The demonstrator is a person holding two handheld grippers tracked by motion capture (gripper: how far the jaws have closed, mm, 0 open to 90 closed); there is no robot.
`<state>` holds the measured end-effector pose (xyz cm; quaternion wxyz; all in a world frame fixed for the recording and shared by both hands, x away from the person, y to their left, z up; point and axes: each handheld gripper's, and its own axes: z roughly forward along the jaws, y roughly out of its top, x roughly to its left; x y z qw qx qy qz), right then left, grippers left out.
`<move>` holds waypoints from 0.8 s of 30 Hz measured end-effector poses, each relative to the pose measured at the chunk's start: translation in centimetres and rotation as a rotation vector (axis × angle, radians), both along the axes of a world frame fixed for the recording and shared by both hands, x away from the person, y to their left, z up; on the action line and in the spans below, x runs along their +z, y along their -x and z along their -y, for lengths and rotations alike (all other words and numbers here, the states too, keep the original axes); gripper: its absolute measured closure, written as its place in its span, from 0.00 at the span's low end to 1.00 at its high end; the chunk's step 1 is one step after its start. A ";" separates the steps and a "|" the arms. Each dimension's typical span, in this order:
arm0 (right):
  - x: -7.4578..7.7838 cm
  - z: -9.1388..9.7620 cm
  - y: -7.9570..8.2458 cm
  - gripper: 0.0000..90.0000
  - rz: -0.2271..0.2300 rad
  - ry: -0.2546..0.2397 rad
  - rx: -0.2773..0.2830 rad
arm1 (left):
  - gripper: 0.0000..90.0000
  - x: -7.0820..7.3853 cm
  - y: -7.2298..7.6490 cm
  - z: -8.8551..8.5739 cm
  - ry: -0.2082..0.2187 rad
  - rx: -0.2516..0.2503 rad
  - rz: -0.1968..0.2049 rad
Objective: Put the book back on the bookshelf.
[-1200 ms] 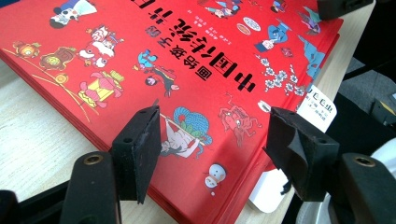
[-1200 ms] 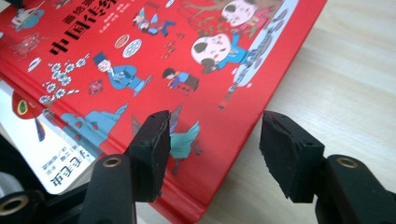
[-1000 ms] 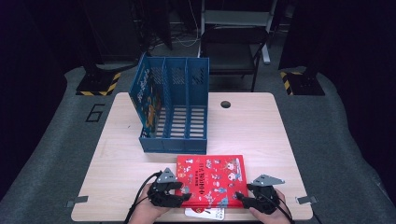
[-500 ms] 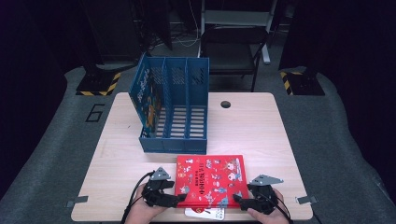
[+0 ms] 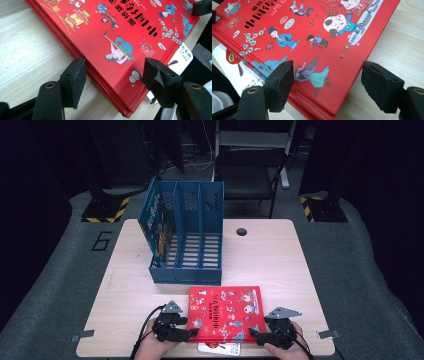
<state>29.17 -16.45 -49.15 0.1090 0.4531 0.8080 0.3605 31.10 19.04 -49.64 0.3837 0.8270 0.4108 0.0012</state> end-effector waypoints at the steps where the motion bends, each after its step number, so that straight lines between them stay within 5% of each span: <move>1: 0.0 -0.1 0.1 0.30 -0.011 -0.005 -0.007 | 0.43 0.0 0.1 0.1 0.015 0.031 -0.007; 13: 0.2 -1.0 -0.2 0.30 0.026 0.005 0.016 | 0.44 -0.1 -0.2 -0.7 0.023 0.048 -0.001; 21: 0.3 -0.7 -0.2 0.34 0.012 0.005 0.028 | 0.16 -0.1 0.0 0.1 0.011 -0.009 -0.033; 24: 0.4 -0.7 -0.2 0.35 0.015 0.003 0.035 | 0.16 0.1 0.1 0.4 -0.003 -0.004 -0.026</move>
